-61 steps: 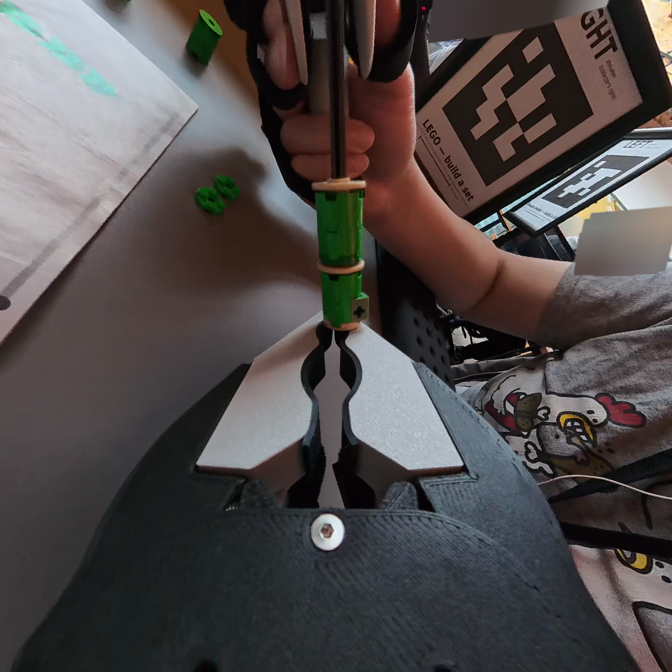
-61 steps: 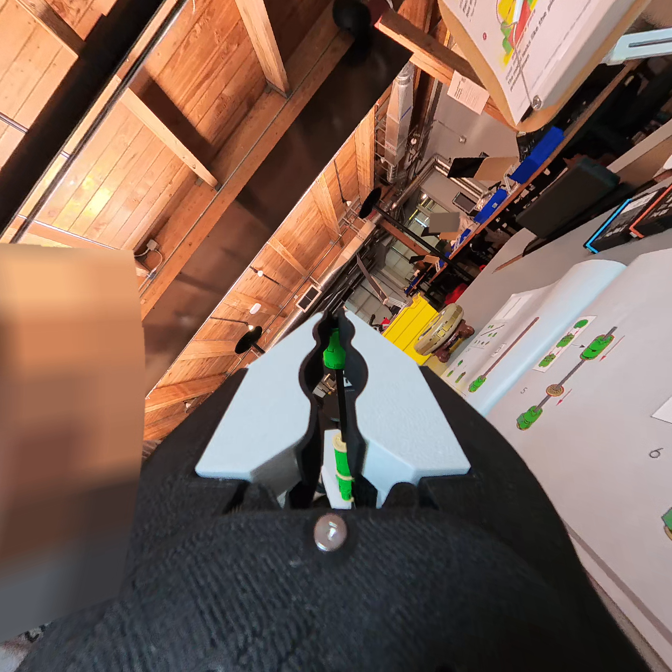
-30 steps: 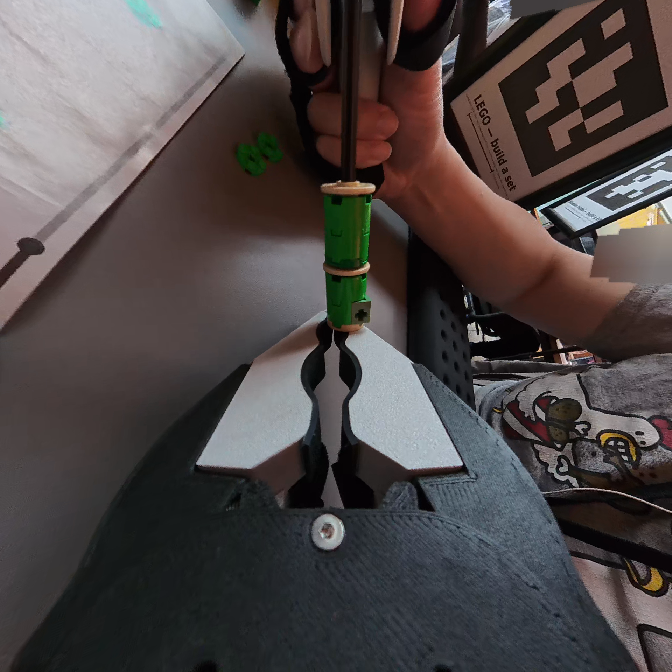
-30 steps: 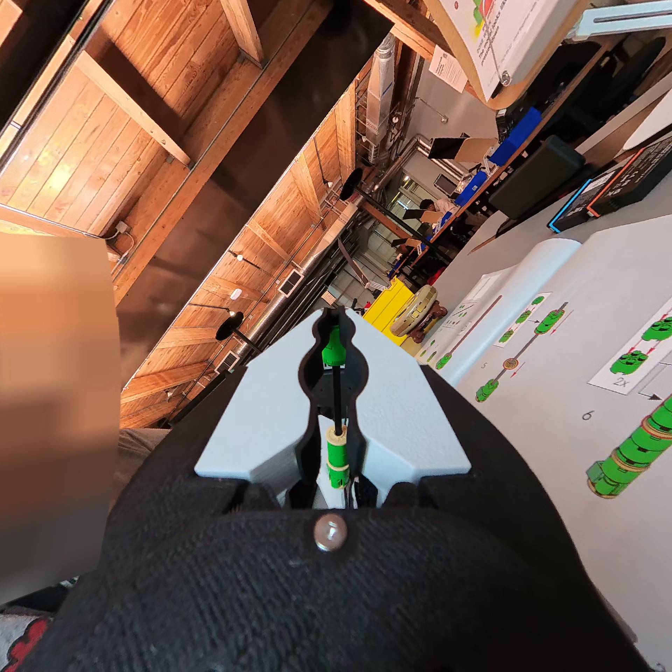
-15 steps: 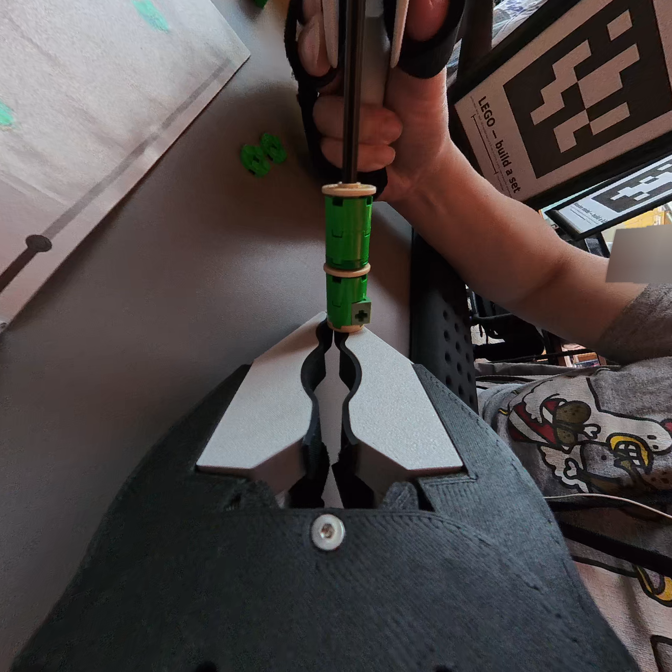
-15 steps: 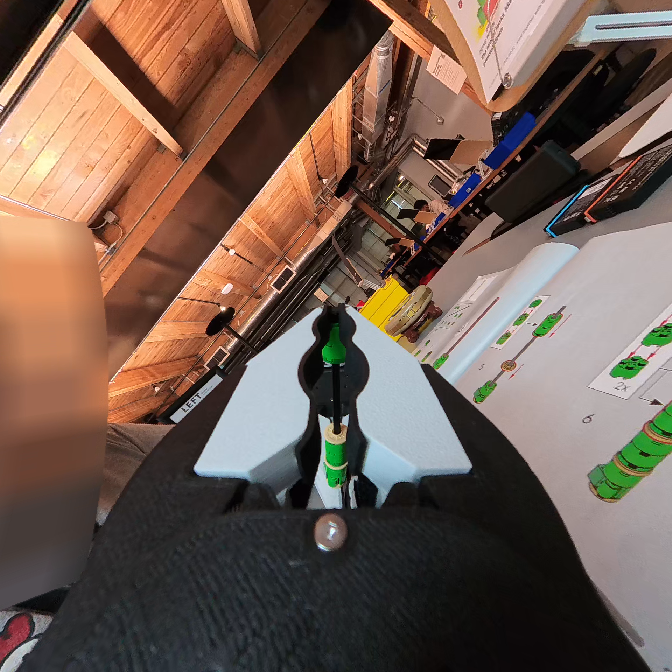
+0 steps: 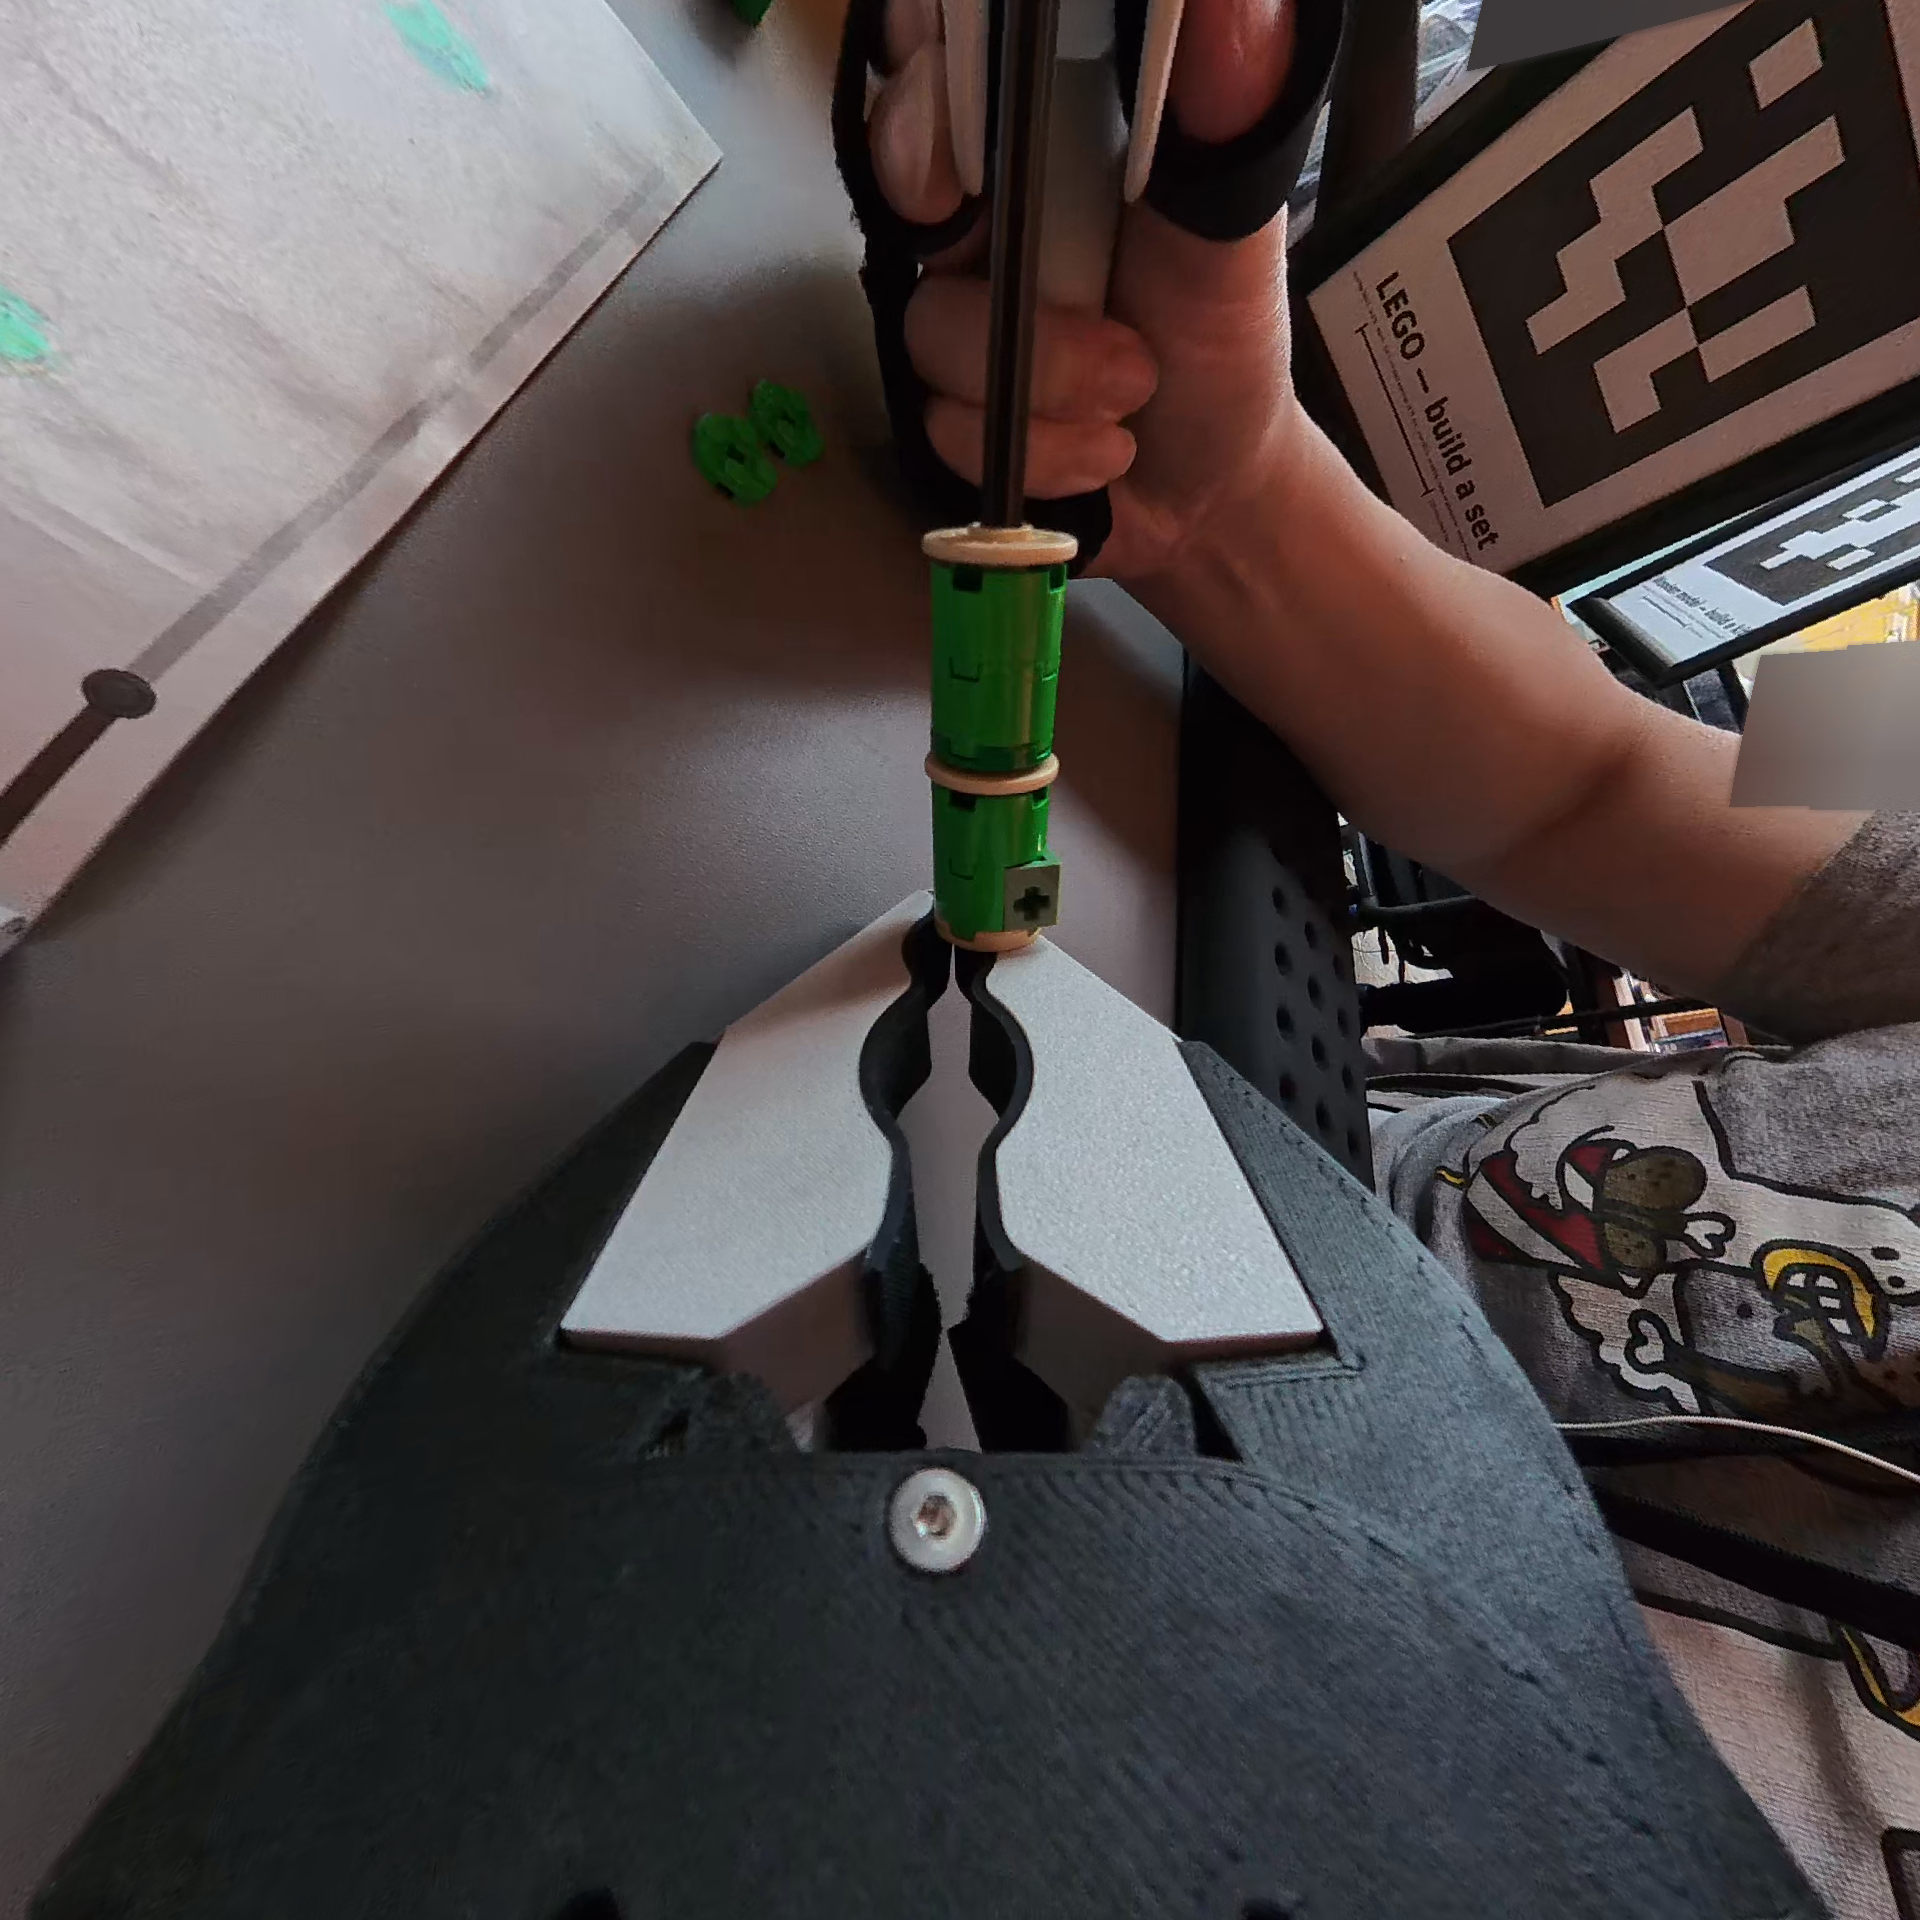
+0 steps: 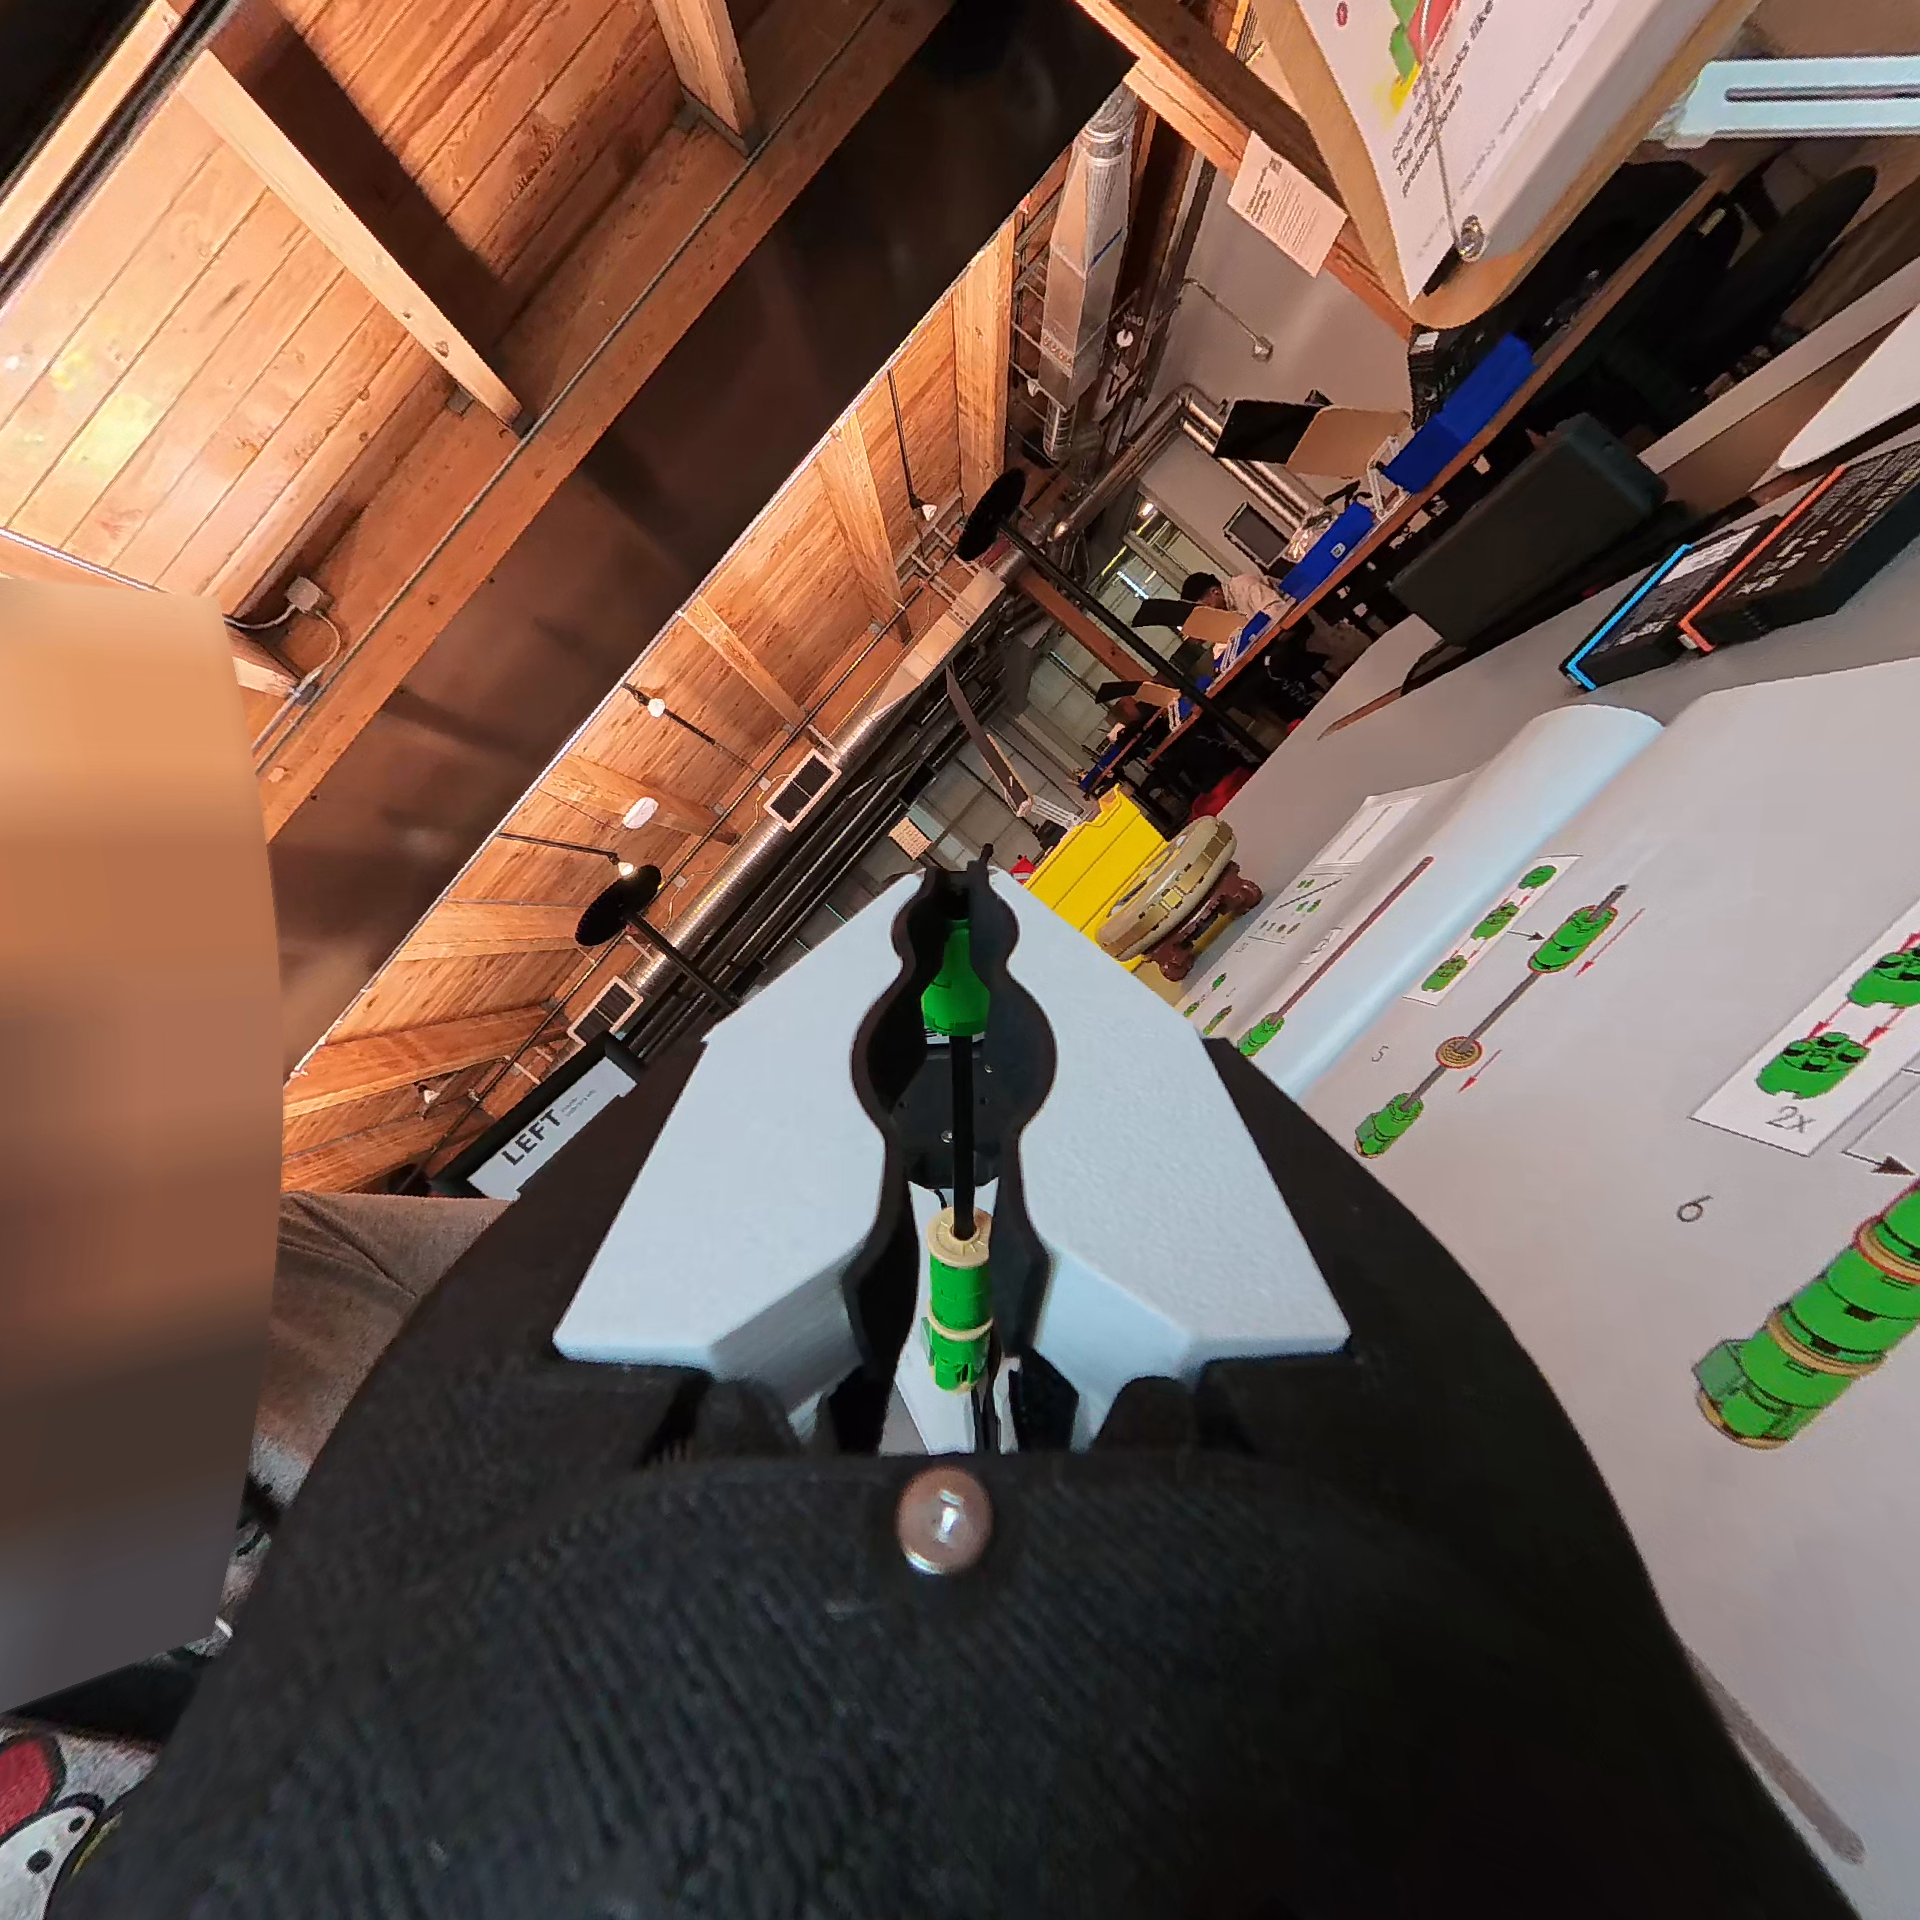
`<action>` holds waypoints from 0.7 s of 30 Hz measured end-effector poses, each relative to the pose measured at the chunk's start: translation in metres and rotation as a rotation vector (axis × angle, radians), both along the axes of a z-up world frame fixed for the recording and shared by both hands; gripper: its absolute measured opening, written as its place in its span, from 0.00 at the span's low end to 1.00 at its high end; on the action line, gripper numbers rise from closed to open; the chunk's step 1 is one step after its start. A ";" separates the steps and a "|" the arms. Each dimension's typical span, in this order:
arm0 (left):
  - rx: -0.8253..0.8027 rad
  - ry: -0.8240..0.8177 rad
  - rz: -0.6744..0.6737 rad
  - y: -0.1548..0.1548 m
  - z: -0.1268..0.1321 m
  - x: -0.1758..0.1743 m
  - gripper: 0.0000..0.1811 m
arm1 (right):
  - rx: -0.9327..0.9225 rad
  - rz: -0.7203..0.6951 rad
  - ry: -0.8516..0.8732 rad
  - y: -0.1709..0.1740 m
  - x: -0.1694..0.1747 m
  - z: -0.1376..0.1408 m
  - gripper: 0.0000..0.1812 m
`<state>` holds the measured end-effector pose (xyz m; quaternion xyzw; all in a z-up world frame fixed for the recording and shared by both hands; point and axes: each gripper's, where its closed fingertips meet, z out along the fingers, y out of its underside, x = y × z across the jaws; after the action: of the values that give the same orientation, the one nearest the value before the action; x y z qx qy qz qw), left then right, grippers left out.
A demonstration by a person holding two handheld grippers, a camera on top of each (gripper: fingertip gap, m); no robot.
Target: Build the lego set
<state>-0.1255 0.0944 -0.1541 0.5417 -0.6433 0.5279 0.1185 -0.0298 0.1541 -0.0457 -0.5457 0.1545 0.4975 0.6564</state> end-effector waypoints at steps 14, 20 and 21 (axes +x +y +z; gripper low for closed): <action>-0.002 0.002 -0.001 0.000 0.000 0.000 0.00 | 0.003 -0.003 -0.017 -0.001 -0.002 0.001 0.03; -0.021 -0.019 -0.008 -0.002 0.004 0.000 0.00 | 0.013 -0.017 0.007 -0.001 0.004 0.001 0.02; -0.023 -0.021 -0.014 -0.002 0.004 0.000 0.00 | 0.018 -0.007 0.013 -0.001 0.003 0.002 0.02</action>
<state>-0.1260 0.0919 -0.1501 0.5303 -0.6422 0.5400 0.1219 -0.0266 0.1527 -0.0441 -0.5360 0.1558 0.5001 0.6620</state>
